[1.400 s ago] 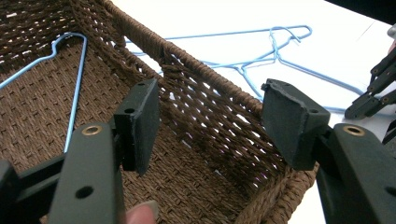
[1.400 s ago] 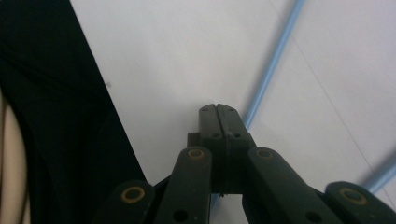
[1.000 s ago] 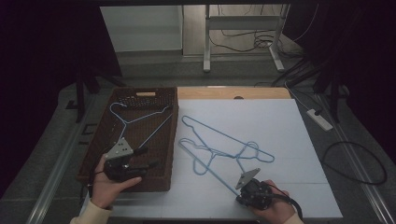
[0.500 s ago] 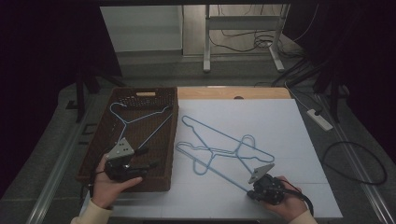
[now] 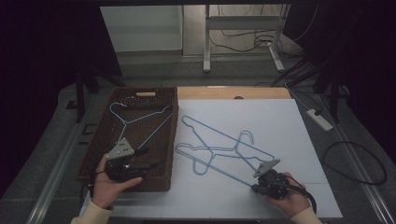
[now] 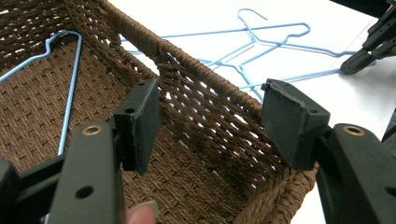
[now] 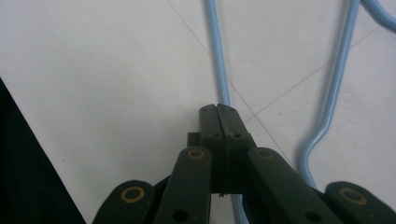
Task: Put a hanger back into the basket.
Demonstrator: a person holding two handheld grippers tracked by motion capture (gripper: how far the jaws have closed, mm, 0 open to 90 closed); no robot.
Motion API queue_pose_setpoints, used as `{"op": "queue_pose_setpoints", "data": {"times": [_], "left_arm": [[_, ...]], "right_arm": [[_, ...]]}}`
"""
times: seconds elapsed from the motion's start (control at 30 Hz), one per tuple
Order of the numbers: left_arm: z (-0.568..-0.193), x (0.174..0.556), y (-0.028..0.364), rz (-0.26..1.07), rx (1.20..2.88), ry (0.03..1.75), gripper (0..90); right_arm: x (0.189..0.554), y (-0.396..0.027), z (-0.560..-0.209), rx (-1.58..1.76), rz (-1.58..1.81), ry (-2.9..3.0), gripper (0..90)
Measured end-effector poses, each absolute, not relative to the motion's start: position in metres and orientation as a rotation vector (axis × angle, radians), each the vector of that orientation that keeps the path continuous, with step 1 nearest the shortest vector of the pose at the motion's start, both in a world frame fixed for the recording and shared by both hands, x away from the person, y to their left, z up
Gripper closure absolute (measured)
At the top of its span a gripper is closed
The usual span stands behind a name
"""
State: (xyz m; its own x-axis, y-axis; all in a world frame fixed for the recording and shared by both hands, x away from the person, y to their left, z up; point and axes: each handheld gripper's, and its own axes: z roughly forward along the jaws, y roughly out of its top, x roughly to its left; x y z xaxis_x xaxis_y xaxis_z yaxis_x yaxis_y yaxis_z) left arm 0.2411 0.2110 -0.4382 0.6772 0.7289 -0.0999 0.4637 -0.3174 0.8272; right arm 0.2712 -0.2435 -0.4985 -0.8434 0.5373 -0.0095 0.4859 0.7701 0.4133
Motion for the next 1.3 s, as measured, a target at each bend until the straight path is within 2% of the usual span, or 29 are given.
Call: {"op": "queue_pose_setpoints", "data": {"times": [0.63,0.83,0.97,1.13,1.3], "left_arm": [[-0.437,0.24,0.21,0.369,1.972,0.917,39.0],[-0.438,0.241,0.209,0.366,1.975,0.916,39.0],[-0.438,0.241,0.208,0.367,1.976,0.915,39.0],[-0.438,0.241,0.208,0.368,1.976,0.914,39.0],[-0.438,0.241,0.209,0.364,1.974,0.913,39.0]], "right_arm": [[0.281,-0.247,-0.499,0.845,0.622,2.796,90.0],[0.285,-0.242,-0.484,0.816,0.74,2.736,90.0],[0.302,-0.235,-0.471,0.832,0.777,2.659,80.2],[0.337,-0.226,-0.469,0.939,0.752,2.615,56.2],[0.369,-0.214,-0.474,1.031,0.653,2.623,51.7]]}}
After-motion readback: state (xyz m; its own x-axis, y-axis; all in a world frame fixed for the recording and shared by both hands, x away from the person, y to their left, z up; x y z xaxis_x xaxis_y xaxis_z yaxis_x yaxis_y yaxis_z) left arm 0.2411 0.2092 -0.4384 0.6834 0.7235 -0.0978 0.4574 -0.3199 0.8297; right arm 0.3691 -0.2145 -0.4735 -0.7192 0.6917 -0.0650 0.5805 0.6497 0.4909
